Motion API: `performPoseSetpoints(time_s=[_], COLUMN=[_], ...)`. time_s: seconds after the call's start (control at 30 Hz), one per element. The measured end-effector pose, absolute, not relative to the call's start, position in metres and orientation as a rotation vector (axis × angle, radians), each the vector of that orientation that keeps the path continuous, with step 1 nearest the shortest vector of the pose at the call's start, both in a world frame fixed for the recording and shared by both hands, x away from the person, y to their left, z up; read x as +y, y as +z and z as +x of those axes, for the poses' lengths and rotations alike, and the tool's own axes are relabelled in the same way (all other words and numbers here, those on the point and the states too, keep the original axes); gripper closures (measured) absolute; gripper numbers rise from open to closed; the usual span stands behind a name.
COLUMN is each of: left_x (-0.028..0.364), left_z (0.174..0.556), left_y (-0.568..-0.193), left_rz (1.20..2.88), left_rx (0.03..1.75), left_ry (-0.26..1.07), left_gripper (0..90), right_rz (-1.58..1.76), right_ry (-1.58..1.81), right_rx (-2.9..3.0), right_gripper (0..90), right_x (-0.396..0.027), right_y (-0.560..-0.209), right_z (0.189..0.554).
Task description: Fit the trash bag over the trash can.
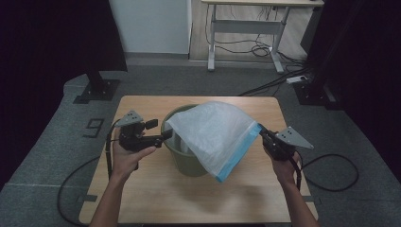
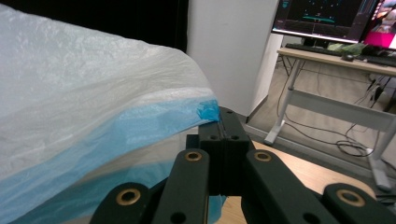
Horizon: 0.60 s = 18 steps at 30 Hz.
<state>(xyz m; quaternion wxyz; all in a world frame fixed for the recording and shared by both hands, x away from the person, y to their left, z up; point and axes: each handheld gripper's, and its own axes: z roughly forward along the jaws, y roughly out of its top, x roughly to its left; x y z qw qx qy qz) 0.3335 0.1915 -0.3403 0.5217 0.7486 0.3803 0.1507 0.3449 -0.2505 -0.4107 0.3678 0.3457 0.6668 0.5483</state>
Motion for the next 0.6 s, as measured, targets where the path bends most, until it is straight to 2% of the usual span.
performPoseSetpoints(time_s=[0.3, 0.6], left_x=[0.175, 0.150], left_z=[0.318, 0.314], left_y=[-0.321, -0.325], left_rz=[1.816, 1.865], left_rx=[0.859, 0.810], left_ry=[0.440, 0.398], left_gripper=[26.9, 27.5], right_rz=[0.842, 0.806], right_ry=[1.422, 1.484], right_rx=[1.736, 1.773], right_gripper=[88.5, 88.5], right_x=[-0.238, -0.221], right_y=[-0.406, -0.405], right_z=[0.338, 0.333])
